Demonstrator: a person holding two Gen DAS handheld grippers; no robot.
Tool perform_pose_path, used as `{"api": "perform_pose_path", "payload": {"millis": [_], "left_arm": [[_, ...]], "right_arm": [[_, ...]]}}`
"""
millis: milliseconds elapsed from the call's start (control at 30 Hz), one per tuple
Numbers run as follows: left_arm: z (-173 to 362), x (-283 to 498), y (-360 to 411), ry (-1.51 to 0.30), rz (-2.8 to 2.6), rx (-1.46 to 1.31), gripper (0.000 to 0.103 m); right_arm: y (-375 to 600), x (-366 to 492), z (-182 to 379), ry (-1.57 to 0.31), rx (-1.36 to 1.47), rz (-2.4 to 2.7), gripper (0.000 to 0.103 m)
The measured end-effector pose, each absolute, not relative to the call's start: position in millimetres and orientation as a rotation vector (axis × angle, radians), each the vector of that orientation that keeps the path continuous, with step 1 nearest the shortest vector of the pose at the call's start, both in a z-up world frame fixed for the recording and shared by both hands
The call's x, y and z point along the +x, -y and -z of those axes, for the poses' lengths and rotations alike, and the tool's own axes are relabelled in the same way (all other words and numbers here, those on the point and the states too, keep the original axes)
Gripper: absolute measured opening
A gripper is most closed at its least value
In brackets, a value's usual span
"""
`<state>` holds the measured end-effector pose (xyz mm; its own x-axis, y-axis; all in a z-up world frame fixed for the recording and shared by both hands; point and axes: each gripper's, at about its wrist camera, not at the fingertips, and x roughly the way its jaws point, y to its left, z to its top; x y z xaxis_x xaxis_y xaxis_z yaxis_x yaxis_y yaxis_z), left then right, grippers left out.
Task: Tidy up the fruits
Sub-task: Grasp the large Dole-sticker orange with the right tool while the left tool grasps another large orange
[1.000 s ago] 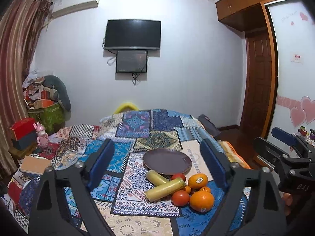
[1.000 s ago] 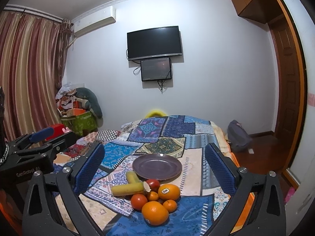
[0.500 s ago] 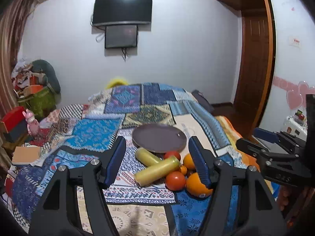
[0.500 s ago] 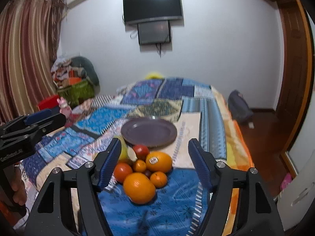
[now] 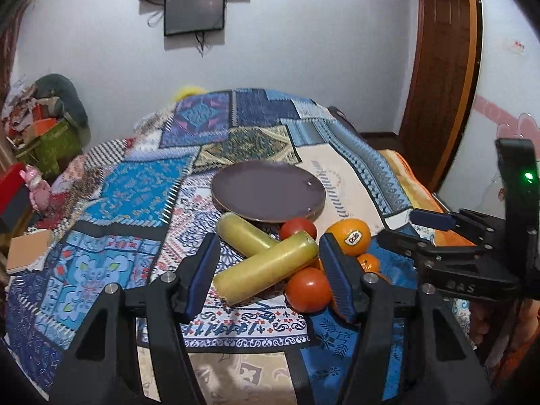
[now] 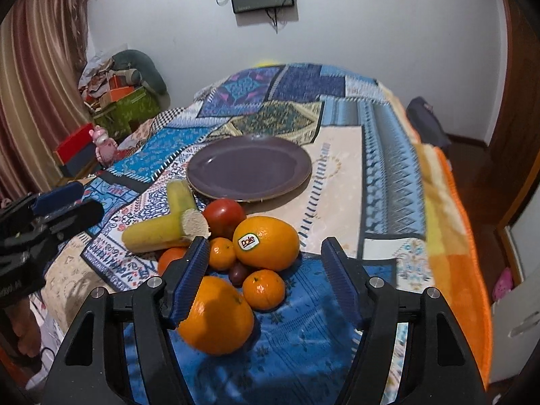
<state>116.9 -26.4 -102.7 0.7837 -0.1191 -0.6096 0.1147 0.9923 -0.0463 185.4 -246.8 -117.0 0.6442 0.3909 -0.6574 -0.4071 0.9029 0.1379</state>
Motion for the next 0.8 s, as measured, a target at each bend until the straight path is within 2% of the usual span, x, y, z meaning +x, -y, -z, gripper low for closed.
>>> {"api": "perform_pose_path", "payload": {"millis": [467, 800], "left_arm": [[131, 143, 25, -0.73, 0.155, -0.014, 0.061], [133, 145, 29, -0.745, 0.157, -0.003, 0.061]], "right_arm": [[233, 233, 162, -0.918, 0.011, -0.5, 0.066], [240, 230, 159, -0.906, 0.037, -0.501, 0.062]]}}
